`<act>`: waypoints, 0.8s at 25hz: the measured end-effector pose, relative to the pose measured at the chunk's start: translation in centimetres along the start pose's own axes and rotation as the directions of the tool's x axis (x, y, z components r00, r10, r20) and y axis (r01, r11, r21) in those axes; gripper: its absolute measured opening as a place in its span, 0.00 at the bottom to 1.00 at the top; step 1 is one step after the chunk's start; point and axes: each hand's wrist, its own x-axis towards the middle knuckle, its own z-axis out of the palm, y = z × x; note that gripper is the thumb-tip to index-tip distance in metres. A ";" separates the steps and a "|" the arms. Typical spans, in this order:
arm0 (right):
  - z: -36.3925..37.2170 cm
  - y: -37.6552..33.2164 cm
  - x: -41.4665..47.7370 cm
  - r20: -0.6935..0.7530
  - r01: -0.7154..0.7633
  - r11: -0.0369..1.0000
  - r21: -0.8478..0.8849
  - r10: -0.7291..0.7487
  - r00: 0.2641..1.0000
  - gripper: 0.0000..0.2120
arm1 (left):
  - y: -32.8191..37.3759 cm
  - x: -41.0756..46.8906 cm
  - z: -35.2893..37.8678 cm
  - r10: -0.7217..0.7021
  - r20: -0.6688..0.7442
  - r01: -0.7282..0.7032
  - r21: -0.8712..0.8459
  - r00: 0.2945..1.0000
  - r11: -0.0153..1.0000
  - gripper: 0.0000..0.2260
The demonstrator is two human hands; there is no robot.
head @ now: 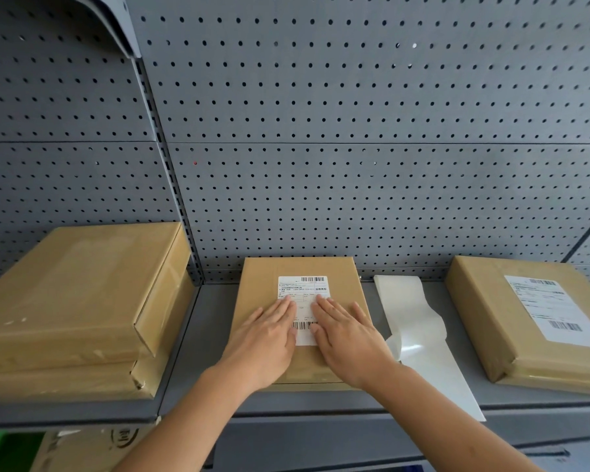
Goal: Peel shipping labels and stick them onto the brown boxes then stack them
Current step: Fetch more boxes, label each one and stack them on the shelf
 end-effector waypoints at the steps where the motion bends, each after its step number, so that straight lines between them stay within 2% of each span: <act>1: -0.1 0.4 -0.2 0.001 -0.025 1.000 0.001 0.025 1.000 0.31 | -0.1 -0.2 0.0 -0.009 0.006 0.009 -0.001 1.000 1.000 0.26; 3: -0.2 1.1 -0.3 0.011 -0.071 0.997 0.012 0.071 0.997 0.27 | -0.3 -0.4 0.0 -0.036 0.018 0.036 -0.016 0.999 0.999 0.26; 6: -0.5 1.1 -0.8 0.010 -0.097 0.995 0.028 0.097 0.995 0.28 | -0.5 -1.0 -0.2 -0.080 0.019 0.080 -0.034 0.997 0.996 0.27; 10: -0.9 -1.2 -3.0 -0.028 0.035 0.998 0.057 -0.033 0.999 0.36 | 0.5 -3.2 -0.6 -0.013 -0.024 0.012 -0.049 1.000 0.999 0.27; 11: -1.1 -2.1 -3.7 -0.018 0.074 0.995 0.066 -0.073 0.997 0.38 | 1.0 -3.9 -0.6 0.020 -0.023 -0.021 -0.036 1.000 0.999 0.28; 13: -0.3 -3.1 -4.8 0.008 0.110 0.991 0.076 -0.111 0.994 0.36 | 1.7 -5.2 -0.2 0.074 -0.010 -0.075 -0.020 0.997 0.997 0.39; 15: 0.8 -3.3 -5.5 -0.006 0.118 0.993 0.005 -0.118 0.993 0.33 | 1.8 -5.8 0.2 0.067 0.021 -0.067 -0.004 0.998 0.998 0.47; 17: 1.1 -2.8 -5.9 -0.023 0.055 0.996 -0.069 -0.057 0.998 0.31 | 1.3 -5.9 0.6 0.044 0.013 -0.044 -0.014 0.999 0.999 0.47; 20: 0.8 -1.2 -6.5 -0.028 0.052 0.998 -0.032 -0.053 0.998 0.36 | 1.0 -6.3 0.7 0.019 0.009 -0.019 -0.002 1.000 1.000 0.45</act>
